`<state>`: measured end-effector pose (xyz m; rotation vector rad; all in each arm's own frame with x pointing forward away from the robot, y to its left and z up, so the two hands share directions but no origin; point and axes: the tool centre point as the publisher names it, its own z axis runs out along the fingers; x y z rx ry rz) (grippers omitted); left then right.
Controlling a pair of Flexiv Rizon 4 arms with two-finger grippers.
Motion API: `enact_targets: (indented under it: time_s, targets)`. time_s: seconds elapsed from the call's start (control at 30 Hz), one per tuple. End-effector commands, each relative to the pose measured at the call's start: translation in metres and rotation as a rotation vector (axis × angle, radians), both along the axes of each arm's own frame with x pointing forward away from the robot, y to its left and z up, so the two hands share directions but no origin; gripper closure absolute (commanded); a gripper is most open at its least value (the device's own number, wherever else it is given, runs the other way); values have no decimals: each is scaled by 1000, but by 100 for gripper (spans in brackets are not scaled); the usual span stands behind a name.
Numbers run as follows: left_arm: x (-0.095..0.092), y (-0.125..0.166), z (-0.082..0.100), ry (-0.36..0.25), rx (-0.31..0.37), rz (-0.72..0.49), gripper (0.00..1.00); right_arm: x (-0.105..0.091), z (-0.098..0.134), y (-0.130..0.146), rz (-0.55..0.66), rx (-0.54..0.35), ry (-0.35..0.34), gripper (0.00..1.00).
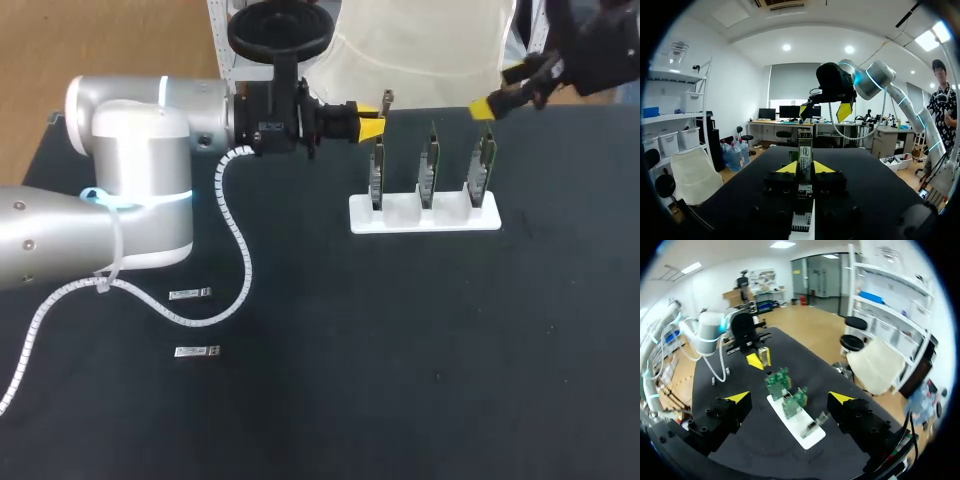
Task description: Pick up the optical module with the left hand, and insert it into the network port with the right hand.
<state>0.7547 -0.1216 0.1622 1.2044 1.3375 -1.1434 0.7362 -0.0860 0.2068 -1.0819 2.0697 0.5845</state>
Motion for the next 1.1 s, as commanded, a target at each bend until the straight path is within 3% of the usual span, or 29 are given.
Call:
enact_targets:
  time_s: [0.03, 0.17, 0.53, 0.83, 1.1]
  targets:
    - [-2, 0, 0, -3, -2, 8, 100, 7, -6, 15, 677, 148, 205, 0]
    - [-2, 0, 0, -3, -2, 8, 100, 5, -6, 28, 775, 143, 209, 0]
    - [-2, 0, 0, -3, -2, 8, 100, 14, -4, 58, 900, 144, 220, 0]
    - [-2, 0, 0, -3, -2, 8, 100, 15, -11, 76, 915, 155, 223, 0]
    - [-2, 0, 0, -3, -2, 8, 100, 15, -13, 83, 839, 173, 177, 0]
